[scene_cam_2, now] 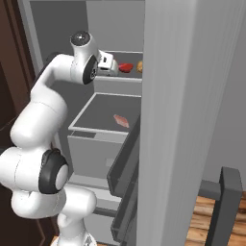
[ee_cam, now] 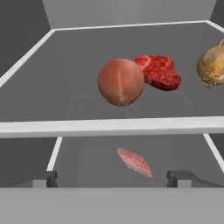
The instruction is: Place one onion and one steak in each tupperware on the nearby counter, to pack two identical lunches.
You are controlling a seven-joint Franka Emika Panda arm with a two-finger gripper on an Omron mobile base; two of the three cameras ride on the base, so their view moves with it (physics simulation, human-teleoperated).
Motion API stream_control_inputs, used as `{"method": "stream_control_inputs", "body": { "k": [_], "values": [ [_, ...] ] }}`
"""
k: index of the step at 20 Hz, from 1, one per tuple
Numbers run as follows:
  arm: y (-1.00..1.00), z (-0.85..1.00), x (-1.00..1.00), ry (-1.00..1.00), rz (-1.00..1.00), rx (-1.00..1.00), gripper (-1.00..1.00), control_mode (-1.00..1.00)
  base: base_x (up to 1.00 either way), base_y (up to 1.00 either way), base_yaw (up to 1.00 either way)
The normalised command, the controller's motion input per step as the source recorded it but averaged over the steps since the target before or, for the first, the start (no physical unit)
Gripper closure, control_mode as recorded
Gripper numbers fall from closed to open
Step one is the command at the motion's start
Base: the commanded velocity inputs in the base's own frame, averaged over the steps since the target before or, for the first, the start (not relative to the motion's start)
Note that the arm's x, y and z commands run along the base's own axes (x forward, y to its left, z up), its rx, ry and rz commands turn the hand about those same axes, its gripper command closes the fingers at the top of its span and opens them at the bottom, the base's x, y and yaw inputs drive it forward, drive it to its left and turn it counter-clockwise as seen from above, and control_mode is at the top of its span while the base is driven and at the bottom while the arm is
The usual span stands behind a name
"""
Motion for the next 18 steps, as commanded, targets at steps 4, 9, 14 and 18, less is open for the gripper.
{"method": "stream_control_inputs", "body": {
  "k": [4,9,14,18],
  "values": [
    [-0.15,0.0,0.46,0.0,-0.05,0.0,-1.0,-1.0,0.0,0.0,0.0],
    [-0.04,0.0,0.44,0.0,-0.05,0.0,-1.0,-1.0,0.0,0.0,0.0],
    [0.0,0.0,0.41,0.0,-0.05,0.0,-1.0,-1.0,0.0,0.0,0.0],
    [0.0,-0.25,0.21,0.0,-0.05,0.0,-1.0,-1.0,0.0,0.0,0.0]
  ]
}}
